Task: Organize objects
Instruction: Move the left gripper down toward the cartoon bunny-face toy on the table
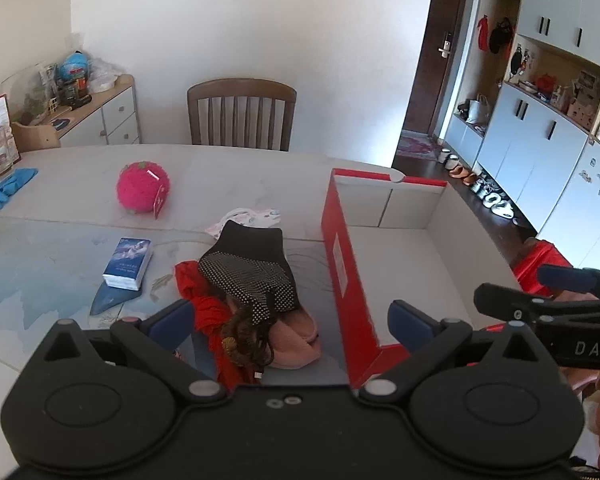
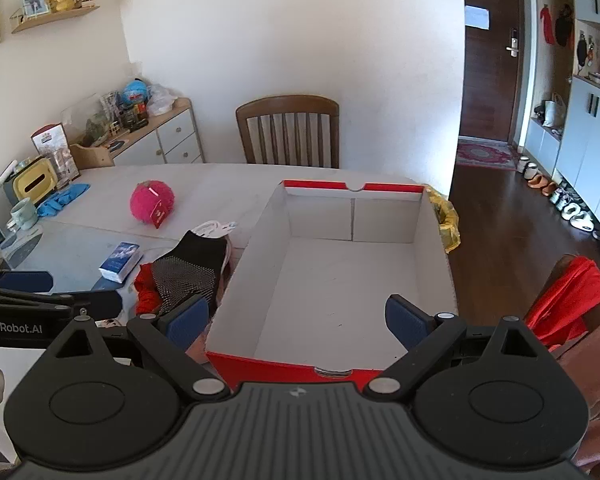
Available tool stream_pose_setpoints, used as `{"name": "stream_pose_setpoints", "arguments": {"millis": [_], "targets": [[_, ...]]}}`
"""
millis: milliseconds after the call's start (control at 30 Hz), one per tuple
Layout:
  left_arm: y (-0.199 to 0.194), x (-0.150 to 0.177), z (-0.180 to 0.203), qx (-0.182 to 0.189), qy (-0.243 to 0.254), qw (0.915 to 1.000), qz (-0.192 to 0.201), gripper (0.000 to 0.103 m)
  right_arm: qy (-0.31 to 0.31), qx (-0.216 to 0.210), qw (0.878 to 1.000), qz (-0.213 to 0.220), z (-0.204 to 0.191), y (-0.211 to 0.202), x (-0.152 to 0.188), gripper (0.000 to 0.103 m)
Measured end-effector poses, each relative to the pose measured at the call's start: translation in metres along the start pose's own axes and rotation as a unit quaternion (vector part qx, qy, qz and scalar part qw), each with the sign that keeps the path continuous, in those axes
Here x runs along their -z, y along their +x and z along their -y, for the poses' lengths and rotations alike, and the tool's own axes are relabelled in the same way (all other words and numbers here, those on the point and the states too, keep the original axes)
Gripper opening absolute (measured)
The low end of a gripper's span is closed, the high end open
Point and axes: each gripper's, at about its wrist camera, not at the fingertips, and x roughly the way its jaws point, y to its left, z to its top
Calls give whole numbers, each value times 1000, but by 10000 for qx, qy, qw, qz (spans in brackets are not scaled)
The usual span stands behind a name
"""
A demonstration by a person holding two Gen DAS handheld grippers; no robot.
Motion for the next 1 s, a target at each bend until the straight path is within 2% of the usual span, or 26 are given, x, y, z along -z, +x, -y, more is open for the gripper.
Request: {"name": "stream_pose_setpoints", "arguments": {"millis": [267,1000], "targets": [[0,1,1,64,16,10000,0,102,-139,-158,9998,1,-6,-3,-2,96],[7,3,2,24,-20,10000,-42,101,-223,-225,9995,-56,-7,0,-4,96]]}}
